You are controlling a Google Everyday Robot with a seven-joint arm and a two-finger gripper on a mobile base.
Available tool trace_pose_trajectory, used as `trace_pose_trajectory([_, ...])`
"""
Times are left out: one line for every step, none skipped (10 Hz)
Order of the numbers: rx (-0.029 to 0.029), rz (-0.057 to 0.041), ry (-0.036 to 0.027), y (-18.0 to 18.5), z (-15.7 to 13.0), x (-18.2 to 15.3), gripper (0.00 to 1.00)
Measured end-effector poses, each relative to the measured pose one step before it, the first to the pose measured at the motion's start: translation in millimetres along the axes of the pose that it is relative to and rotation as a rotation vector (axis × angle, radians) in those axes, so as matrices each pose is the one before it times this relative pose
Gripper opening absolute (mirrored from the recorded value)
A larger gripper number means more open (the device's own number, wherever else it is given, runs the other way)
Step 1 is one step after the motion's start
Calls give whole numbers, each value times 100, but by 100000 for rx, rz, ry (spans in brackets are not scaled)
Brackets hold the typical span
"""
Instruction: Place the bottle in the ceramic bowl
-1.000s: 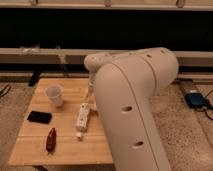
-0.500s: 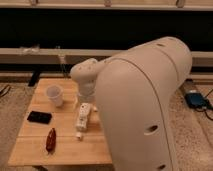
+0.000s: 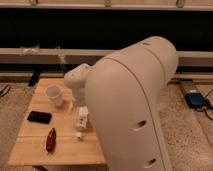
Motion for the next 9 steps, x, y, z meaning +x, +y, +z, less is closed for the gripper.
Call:
trace_pose_trajectory([-21, 382, -130, 3, 250, -342, 80])
trace_pose_trajectory([75, 599, -25, -149, 468, -400, 80])
trace_pose_trajectory([-75, 224, 24, 173, 288, -205, 80])
trace_pose_trajectory([73, 421, 158, 176, 590, -124, 80])
trace_pose_trajectory([121, 860, 318, 87, 734, -36, 80])
trace_pose_trajectory([313, 587, 295, -117, 563, -39, 80])
trace_pose_trajectory([766, 1233, 1110, -250, 1192, 15, 80])
trace_pose_trajectory([630, 601, 1125, 63, 941, 75, 80])
trace_pose_trajectory([359, 527, 856, 130, 550, 24, 76])
